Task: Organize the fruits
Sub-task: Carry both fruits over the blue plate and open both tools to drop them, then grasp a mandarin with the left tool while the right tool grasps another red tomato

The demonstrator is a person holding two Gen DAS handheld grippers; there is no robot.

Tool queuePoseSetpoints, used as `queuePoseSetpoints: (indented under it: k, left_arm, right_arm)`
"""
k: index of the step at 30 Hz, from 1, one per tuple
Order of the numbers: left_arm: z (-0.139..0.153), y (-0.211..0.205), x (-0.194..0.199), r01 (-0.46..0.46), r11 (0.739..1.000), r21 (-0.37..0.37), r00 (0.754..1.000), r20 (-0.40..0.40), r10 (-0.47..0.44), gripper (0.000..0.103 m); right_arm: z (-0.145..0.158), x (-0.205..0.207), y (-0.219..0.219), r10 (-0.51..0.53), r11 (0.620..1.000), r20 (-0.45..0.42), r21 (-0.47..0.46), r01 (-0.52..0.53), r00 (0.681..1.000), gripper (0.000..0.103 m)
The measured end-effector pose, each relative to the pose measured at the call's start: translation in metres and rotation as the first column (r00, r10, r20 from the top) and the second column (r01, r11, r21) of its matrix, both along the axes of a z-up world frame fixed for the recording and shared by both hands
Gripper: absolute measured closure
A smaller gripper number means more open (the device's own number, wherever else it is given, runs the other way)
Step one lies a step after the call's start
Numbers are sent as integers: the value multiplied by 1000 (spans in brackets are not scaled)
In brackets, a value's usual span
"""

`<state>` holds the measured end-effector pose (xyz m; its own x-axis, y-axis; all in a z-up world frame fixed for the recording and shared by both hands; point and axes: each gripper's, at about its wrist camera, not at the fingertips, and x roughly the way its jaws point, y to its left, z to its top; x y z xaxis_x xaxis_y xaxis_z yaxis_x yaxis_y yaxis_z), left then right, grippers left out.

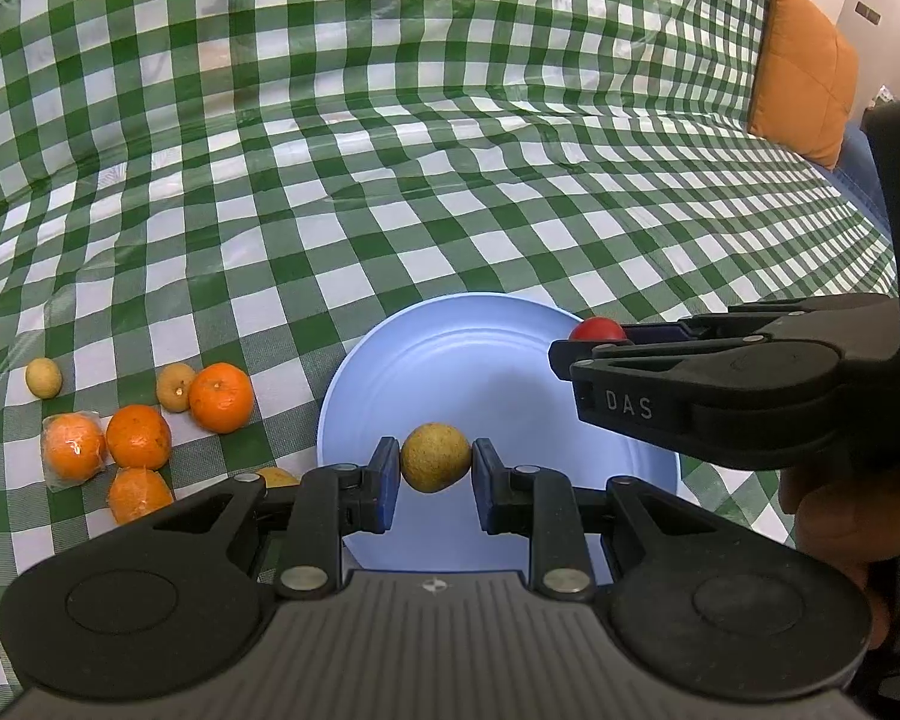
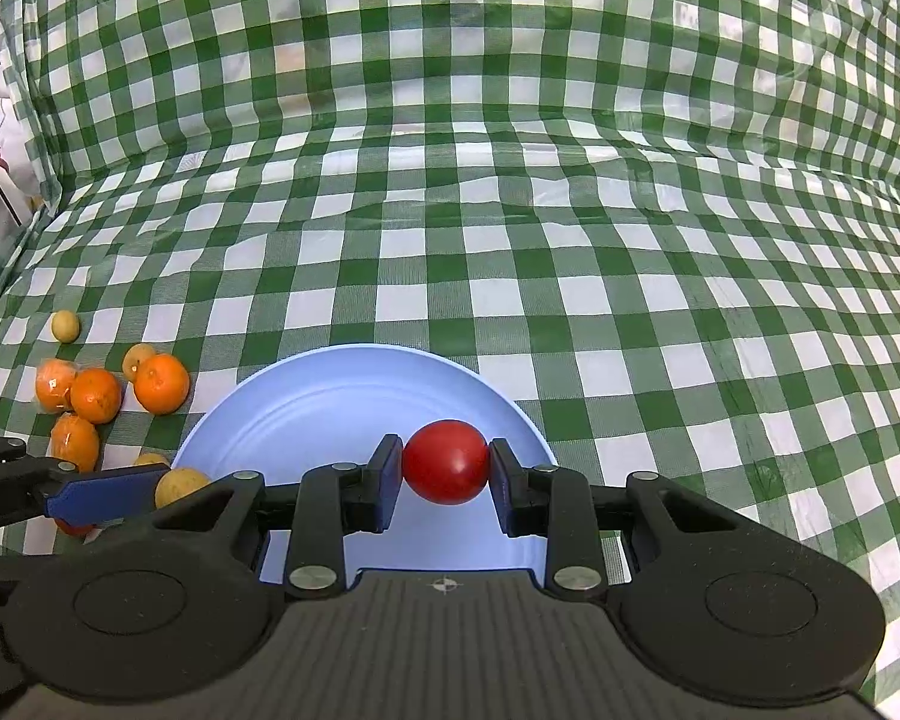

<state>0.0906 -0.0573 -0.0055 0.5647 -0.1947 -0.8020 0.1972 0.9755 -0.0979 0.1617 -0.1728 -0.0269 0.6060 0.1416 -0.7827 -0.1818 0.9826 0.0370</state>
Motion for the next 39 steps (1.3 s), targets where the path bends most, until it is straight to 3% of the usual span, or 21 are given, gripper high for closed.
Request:
queuePoseSetpoints:
  k: [18,24,39]
  left_arm:
    - [0,-5,1,12,1000,-10,1000,-6,-12,74]
    - [-1,-5,1,23,1000,-6,1000,-5,-23,73]
    - [6,12,1,-5,1000,-7,1000,10,5,73]
  right_arm:
    - [0,1,-1,2,1000,-2,2,-2,1000,71]
    - [0,0,-2,-6,1000,1,-7,6,1000,56]
    - [2,-1,7,-28,999,28,-24,28,999,55]
